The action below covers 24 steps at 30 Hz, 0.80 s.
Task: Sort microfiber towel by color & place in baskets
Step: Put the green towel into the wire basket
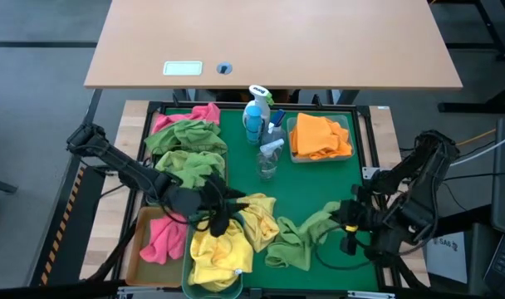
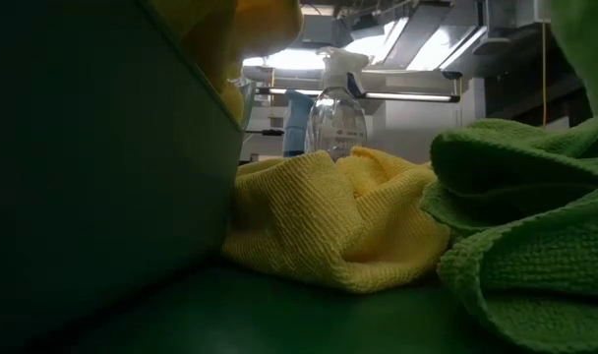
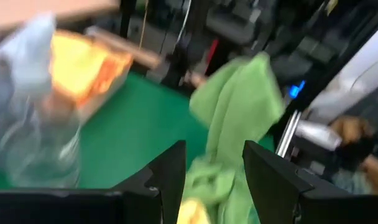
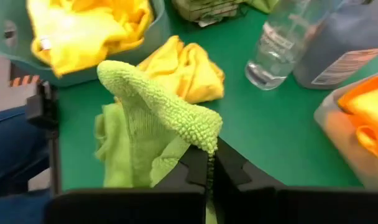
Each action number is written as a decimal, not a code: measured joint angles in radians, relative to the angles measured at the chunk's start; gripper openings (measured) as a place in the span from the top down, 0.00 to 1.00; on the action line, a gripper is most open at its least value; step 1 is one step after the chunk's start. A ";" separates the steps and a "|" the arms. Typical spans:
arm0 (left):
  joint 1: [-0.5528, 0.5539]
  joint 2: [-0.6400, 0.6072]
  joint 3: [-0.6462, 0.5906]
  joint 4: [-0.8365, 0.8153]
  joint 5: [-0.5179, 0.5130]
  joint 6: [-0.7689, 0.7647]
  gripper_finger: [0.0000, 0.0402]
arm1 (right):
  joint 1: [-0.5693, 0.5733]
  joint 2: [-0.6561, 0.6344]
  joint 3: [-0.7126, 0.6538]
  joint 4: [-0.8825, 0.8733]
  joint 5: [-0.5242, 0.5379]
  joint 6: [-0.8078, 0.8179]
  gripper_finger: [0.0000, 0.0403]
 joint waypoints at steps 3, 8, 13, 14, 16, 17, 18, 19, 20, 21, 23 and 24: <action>0.025 0.029 0.000 0.173 0.016 0.114 0.62 | -0.048 0.000 0.000 0.003 0.000 -0.068 1.00; 0.064 0.103 0.000 0.440 0.142 0.294 0.62 | -0.138 0.000 0.000 0.066 0.000 -0.230 1.00; 0.092 0.168 0.000 0.568 0.185 0.389 0.62 | -0.217 0.000 0.000 0.185 -0.006 -0.428 1.00; 0.099 0.177 0.000 0.575 0.185 0.401 0.62 | -0.229 0.000 0.000 0.214 -0.013 -0.468 1.00; 0.112 0.194 0.000 0.583 0.185 0.420 0.62 | -0.251 0.000 0.000 0.266 -0.032 -0.542 1.00; 0.118 0.201 0.000 0.586 0.185 0.421 0.62 | -0.260 0.000 0.000 0.291 -0.039 -0.575 1.00; 0.122 0.210 0.000 0.587 0.185 0.421 0.62 | -0.269 0.000 0.000 0.316 -0.046 -0.604 1.00; 0.126 0.219 0.000 0.593 0.185 0.420 0.62 | -0.279 0.000 0.000 0.339 -0.052 -0.632 1.00; 0.129 0.227 0.000 0.598 0.185 0.421 0.62 | -0.289 0.000 0.000 0.362 -0.058 -0.658 1.00; 0.131 0.237 0.000 0.610 0.186 0.420 0.62 | -0.300 0.000 0.000 0.386 -0.061 -0.682 1.00; 0.132 0.253 0.000 0.635 0.187 0.421 0.62 | -0.320 0.000 0.000 0.430 -0.062 -0.728 1.00; 0.132 0.262 0.000 0.646 0.187 0.422 0.62 | -0.329 0.000 0.000 0.450 -0.062 -0.749 1.00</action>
